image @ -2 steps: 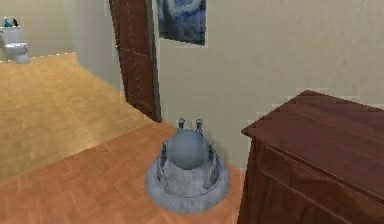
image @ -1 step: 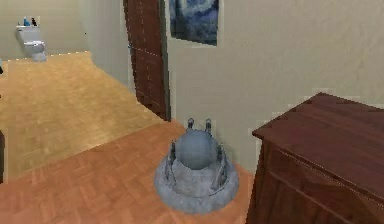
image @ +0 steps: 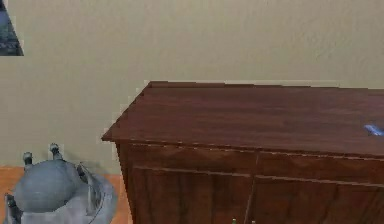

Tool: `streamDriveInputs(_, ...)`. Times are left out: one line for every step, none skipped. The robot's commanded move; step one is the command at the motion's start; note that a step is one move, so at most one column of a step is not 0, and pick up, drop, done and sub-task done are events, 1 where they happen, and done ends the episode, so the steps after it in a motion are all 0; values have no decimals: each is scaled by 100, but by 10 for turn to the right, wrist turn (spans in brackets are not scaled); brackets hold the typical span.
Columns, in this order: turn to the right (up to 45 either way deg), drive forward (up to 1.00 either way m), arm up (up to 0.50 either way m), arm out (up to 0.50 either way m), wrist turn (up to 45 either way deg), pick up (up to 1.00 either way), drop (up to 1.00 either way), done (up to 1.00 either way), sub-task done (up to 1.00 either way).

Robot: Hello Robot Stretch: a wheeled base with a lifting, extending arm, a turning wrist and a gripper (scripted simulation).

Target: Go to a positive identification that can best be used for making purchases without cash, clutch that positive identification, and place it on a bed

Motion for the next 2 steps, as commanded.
streamDriveInputs(450,0,0,0,0,0,0,0,0)
streamDriveInputs(180,0,0,0,0,0,0,0,0)
